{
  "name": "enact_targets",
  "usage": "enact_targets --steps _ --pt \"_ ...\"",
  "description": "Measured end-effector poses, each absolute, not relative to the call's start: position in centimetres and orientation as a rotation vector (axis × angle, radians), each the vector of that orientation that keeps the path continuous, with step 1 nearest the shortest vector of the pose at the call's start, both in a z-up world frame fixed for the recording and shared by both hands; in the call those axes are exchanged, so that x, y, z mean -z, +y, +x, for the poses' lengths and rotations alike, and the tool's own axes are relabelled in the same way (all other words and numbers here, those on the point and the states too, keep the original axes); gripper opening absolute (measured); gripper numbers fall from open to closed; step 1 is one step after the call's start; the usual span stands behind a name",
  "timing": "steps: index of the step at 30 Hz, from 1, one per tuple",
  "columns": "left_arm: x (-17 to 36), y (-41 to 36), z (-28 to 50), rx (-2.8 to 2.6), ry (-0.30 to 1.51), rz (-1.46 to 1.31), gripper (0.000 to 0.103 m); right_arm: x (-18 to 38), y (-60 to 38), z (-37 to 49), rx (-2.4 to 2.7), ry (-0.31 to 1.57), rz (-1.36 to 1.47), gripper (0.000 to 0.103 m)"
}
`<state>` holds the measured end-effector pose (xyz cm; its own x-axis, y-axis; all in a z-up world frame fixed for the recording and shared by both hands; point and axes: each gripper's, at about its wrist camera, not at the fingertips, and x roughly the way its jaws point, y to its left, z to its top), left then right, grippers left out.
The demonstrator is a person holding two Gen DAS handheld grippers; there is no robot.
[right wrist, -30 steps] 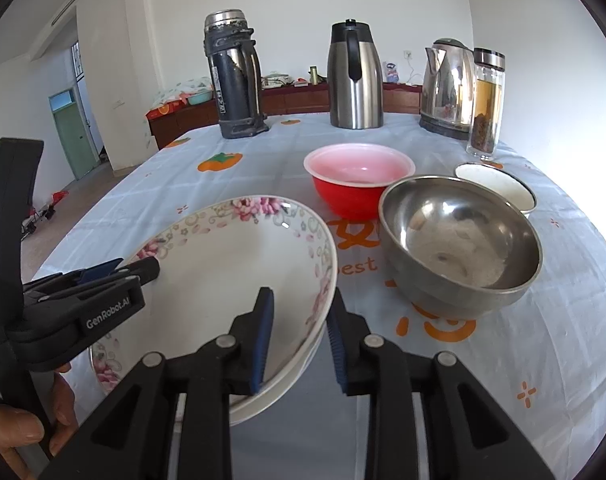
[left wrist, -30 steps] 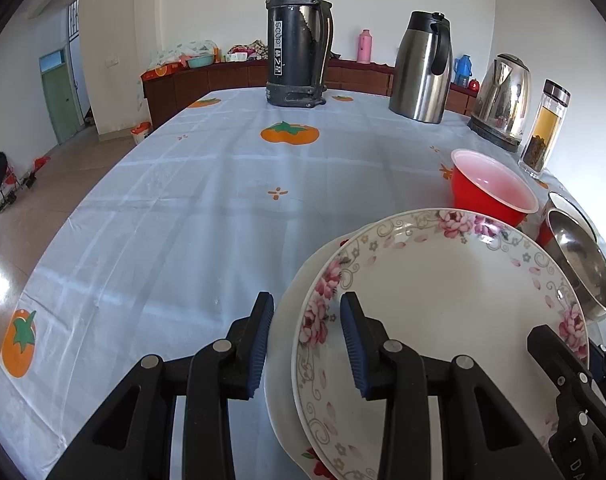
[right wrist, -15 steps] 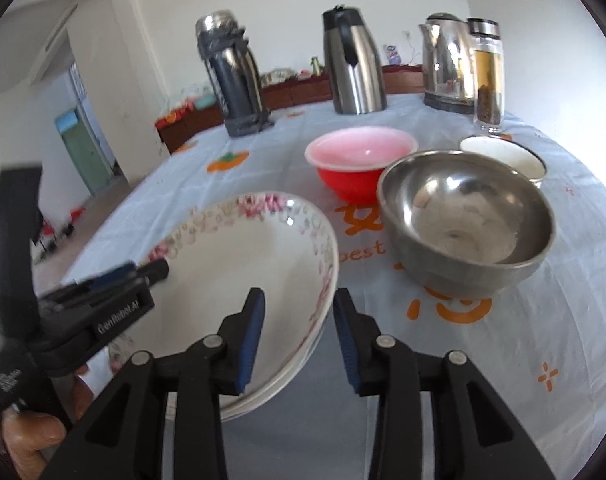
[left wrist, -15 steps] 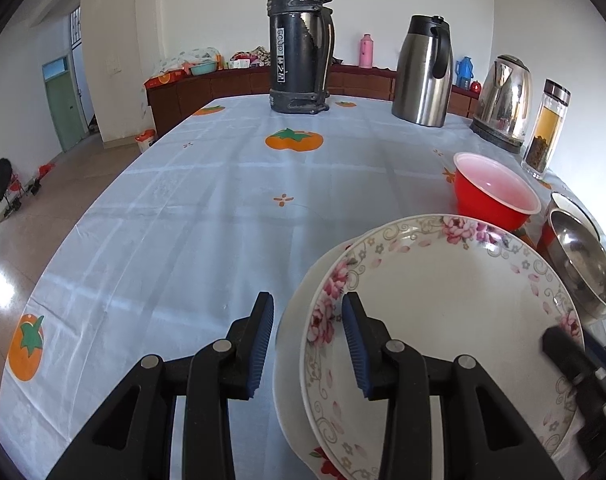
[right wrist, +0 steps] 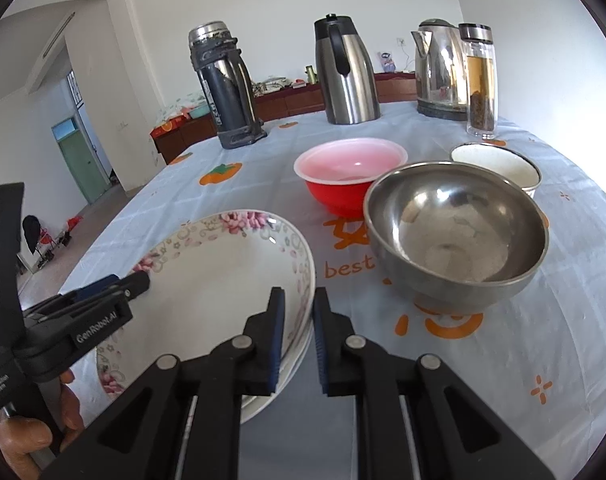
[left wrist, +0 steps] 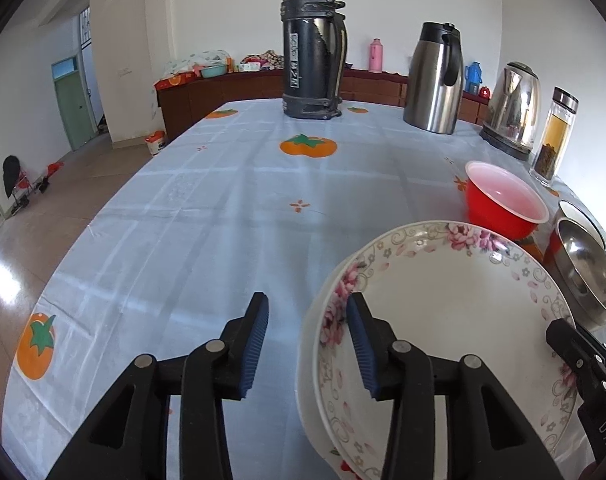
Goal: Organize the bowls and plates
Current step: 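Lower the floral plate onto the red-flower plate stack with both tools, then open both tools to release the floral plate rim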
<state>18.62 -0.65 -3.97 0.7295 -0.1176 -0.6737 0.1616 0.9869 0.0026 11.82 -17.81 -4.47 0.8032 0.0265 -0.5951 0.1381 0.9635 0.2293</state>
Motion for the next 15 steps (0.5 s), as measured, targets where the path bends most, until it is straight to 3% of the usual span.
enact_targets --steps 15 --pt "2.9 0.8 18.5 0.069 0.667 0.046 0.062 3.9 -18.7 11.1 0.041 0.577 0.321 0.02"
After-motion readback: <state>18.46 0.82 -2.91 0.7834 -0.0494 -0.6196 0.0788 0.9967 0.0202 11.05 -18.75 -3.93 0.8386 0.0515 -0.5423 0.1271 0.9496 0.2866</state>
